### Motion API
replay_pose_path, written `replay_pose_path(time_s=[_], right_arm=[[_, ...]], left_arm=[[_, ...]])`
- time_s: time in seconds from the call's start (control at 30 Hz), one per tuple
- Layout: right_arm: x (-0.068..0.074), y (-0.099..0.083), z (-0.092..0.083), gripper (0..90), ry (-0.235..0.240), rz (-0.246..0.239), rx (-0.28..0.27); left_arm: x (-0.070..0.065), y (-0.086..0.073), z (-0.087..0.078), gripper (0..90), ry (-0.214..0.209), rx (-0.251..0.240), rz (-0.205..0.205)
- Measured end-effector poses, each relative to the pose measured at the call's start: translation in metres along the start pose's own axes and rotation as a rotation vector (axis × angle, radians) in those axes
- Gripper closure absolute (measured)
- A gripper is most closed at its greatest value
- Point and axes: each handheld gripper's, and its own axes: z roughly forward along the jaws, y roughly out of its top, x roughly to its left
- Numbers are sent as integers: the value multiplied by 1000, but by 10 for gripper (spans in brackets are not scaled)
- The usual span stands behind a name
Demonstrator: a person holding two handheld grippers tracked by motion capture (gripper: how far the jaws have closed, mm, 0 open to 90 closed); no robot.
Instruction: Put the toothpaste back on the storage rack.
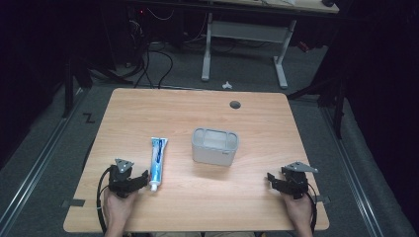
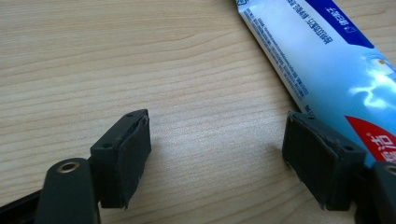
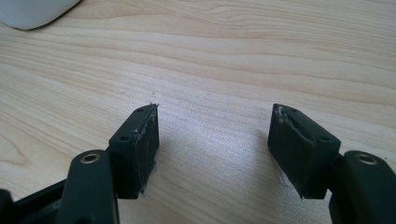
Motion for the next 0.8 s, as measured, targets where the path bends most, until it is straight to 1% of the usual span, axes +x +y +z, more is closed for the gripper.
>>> replay_pose_path(time_s=[0.17, 0.3, 0.33, 0.4, 0.43, 0.47, 0.5, 0.57, 0.6, 0.63, 0.67, 0.73, 0.8], right_arm=[[0, 0, 0, 341, 0, 0, -1], [0, 0, 0, 340, 0, 0, 2], [0, 0, 0, 338, 1, -2, 1], [0, 0, 0, 336, 1, 0, 1], [0, 0, 0, 336, 1, -2, 1], [0, 0, 0, 336, 1, -2, 1], [0, 0, 0, 336, 1, -2, 1], [0, 0, 0, 336, 2, -1, 1], [0, 0, 0, 336, 3, -2, 1], [0, 0, 0, 336, 3, -2, 1], [0, 0, 0, 336, 3, -2, 0], [0, 0, 0, 335, 1, 1, 2], [0, 0, 0, 335, 1, 0, 2]], left_arm=[[2, 0, 0, 232, -18, 3, 11], [4, 2, -2, 275, -21, 19, 9], [7, 2, -4, 278, -40, 12, -5], [8, 2, -5, 278, -43, 9, -8], [11, 2, -8, 280, -58, -5, -29], [11, 2, -8, 284, -58, -5, -29], [12, 2, -11, 291, -56, -9, -39], [13, 2, -12, 299, -50, -6, -42], [15, 1, -16, 299, -43, -9, -50], [15, 1, -16, 299, -43, -9, -50], [16, 1, -18, 299, -43, -17, -58], [18, -1, -23, 300, -56, -32, -78], [19, -4, -26, 308, -58, -40, -85]])
